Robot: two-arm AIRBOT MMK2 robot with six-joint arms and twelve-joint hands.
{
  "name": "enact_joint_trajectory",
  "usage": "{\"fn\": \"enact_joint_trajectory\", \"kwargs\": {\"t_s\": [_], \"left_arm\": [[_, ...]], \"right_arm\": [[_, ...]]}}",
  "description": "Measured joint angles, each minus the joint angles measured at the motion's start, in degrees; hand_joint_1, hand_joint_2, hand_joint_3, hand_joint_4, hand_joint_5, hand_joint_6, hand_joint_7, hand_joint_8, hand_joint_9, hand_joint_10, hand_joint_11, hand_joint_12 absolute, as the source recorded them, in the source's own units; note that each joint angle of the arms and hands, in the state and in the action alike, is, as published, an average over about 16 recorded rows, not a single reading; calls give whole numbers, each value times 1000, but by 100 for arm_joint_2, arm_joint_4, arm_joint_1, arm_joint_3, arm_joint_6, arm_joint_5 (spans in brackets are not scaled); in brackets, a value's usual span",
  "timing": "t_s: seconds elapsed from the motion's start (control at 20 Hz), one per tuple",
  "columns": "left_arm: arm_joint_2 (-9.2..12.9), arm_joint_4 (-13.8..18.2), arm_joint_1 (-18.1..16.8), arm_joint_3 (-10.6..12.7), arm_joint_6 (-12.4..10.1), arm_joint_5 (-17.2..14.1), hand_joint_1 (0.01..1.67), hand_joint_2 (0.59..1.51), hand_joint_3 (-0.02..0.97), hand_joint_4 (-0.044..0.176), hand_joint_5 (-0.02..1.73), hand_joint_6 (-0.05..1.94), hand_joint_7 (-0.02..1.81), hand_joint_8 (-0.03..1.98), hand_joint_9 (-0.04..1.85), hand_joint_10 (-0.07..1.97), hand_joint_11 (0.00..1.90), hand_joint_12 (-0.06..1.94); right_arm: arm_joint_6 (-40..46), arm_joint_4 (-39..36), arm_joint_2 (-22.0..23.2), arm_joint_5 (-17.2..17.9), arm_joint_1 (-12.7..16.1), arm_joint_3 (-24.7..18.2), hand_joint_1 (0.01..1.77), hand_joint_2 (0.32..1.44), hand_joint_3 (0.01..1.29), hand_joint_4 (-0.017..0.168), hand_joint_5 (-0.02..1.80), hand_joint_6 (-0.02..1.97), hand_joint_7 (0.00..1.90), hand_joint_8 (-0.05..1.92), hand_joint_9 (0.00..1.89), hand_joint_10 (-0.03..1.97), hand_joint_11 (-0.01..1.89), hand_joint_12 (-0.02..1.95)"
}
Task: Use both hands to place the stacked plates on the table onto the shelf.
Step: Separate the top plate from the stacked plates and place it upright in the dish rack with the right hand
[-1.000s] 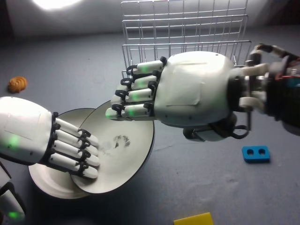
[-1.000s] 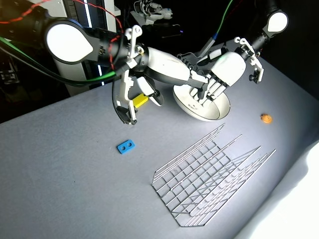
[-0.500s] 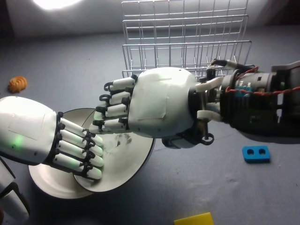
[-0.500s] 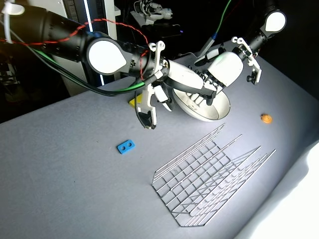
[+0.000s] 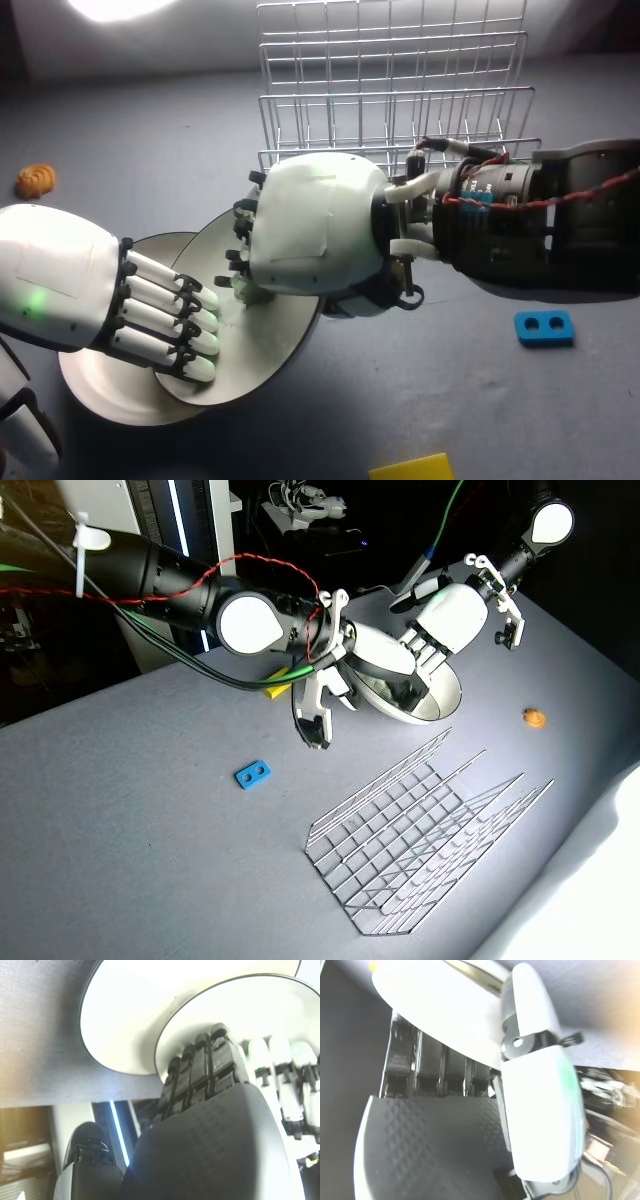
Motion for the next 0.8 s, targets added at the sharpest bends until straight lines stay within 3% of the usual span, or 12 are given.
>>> {"fn": "enact_joint_trajectory", "kwargs": {"t_s": [0.35,0.8], "left_arm": [[62,-29,-149,10,0,-29,18,1103,10,-1,21,16,14,-3,15,18,14,5],[328,-240,-642,145,-32,-93,17,1103,10,1,20,10,17,-1,16,18,14,5]], "right_arm": [[-33,-15,-175,274,-33,166,1216,912,16,-11,851,507,1045,231,1231,3,961,792],[-1,11,-103,221,172,-74,1219,884,16,-8,953,697,1189,411,1405,-8,1096,782]]}}
